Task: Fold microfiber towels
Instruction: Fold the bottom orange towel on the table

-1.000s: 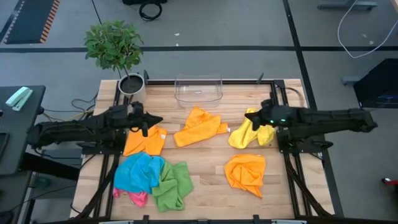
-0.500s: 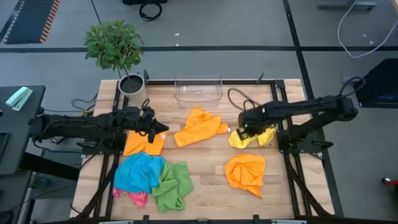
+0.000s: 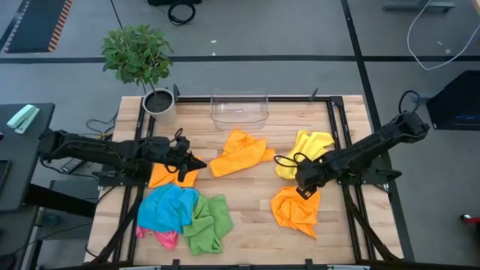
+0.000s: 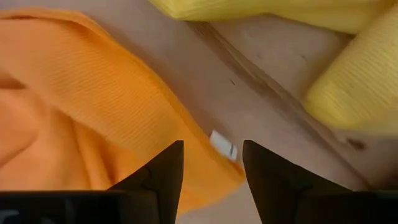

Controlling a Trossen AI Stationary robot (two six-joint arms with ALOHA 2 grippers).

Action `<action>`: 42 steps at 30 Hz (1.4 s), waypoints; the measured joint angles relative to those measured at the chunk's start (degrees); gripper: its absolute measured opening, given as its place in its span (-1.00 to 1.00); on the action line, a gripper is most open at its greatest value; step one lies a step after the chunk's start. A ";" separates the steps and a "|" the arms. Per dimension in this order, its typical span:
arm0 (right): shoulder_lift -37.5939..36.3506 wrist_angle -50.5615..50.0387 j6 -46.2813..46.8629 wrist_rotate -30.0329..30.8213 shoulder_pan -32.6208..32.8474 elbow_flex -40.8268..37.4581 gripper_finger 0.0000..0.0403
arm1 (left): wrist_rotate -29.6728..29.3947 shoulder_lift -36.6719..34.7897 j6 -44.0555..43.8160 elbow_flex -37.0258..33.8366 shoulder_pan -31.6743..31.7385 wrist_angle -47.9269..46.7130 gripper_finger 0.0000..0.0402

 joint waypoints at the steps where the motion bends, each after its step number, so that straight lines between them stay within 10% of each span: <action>1: -0.01 1.87 -0.96 0.08 -0.03 -1.12 -0.14 | -0.63 1.25 -0.54 0.05 -0.76 0.96 -0.91; 9: -0.01 12.94 -6.65 -2.83 0.14 -7.72 -0.21 | -4.51 14.49 -2.95 1.19 -7.89 14.05 -0.88; 17: -0.03 25.09 -13.33 -4.45 2.61 -4.82 -0.94 | -6.82 31.31 9.23 14.94 -11.34 14.49 -0.66; 31: -0.03 29.15 -19.49 -0.23 6.60 5.06 -0.98 | 1.41 62.12 25.72 43.27 -6.61 13.50 -0.21; 42: 0.02 27.88 -15.88 2.67 4.90 4.87 -0.99 | 9.26 68.42 28.99 50.82 -6.54 10.33 -0.24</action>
